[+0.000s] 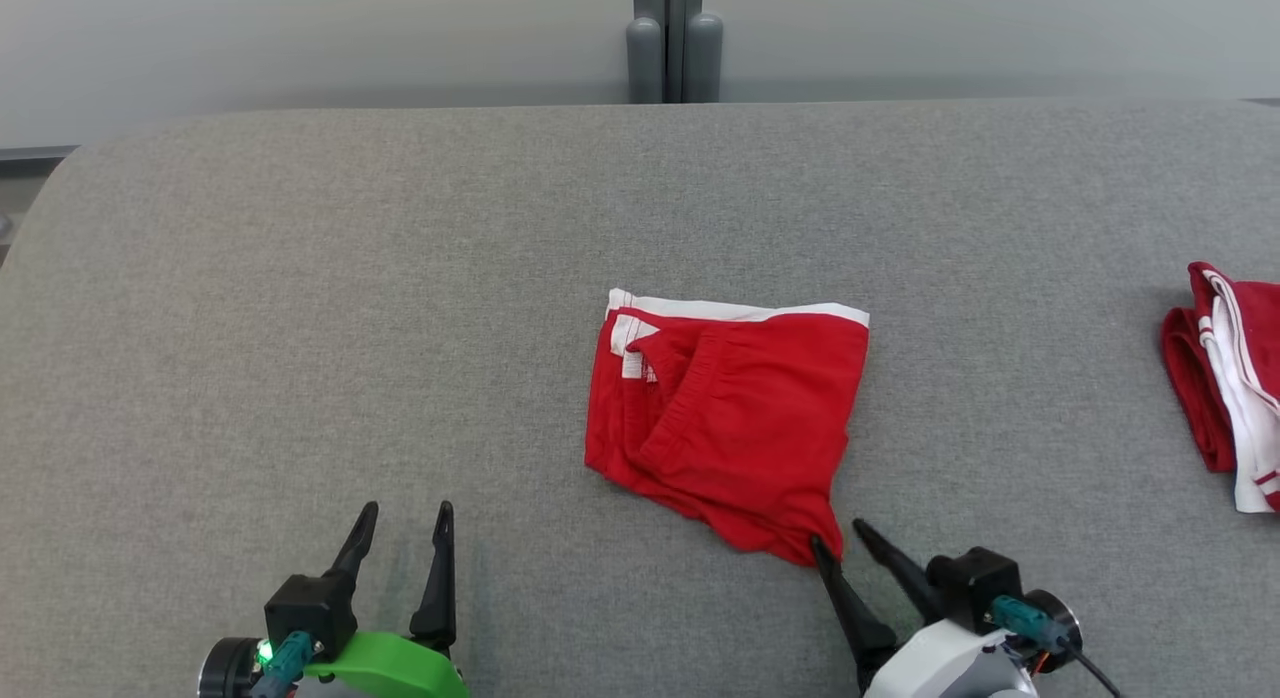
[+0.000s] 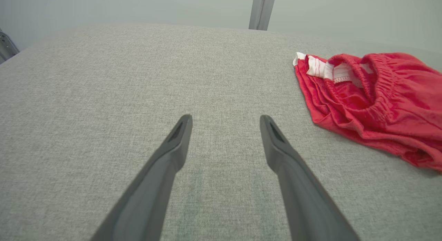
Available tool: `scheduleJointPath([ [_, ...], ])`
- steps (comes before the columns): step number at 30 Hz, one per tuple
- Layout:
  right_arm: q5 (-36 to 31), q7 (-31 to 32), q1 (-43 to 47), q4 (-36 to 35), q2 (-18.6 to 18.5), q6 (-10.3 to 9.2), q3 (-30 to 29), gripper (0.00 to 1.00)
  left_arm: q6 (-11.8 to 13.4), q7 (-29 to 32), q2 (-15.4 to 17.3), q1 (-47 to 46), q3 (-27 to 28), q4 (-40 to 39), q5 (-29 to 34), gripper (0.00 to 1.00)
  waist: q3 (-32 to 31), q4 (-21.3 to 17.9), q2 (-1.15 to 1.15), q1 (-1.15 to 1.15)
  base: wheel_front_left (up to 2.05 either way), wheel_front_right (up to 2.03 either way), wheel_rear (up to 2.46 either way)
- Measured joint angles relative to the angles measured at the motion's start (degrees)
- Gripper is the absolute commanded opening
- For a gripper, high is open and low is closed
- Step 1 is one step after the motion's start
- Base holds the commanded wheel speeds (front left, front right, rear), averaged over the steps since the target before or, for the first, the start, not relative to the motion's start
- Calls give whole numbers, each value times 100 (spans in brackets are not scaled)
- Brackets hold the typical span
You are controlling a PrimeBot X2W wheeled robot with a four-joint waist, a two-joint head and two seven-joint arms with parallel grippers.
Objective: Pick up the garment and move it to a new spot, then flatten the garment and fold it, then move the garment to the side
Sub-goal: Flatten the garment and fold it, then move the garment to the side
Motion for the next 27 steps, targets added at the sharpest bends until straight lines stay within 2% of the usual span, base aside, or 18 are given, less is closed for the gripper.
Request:
scheduleJointPath([
  [5, 114, 0, 8, -444, 5, 0, -549, 100, 0, 0, 0, 7, 68, -12, 13, 100, -43, -81, 0, 0, 0, 0, 0],
  [11, 96, -1, -167, -1057, -5, 0, -1655, 100, 0, 0, 0, 3, 182, -88, 62, 100, -44, -161, 0, 0, 0, 0, 0],
  [16, 13, -1, -227, -1154, -7, 0, -2248, 100, -1, 0, 0, -3, 226, -154, 144, 100, -45, -206, 0, 0, 0, 0, 0],
  [21, -80, 0, -88, -757, -3, 0, -2443, 100, 0, 0, 0, 14, 207, -181, 175, 100, -75, -227, 0, 0, 0, 0, 0],
  [27, -74, -1, -172, -655, -4, 0, -2297, 100, -1, 0, 0, 19, 156, -203, 174, 100, -6, -212, 0, 0, 0, 0, 0],
])
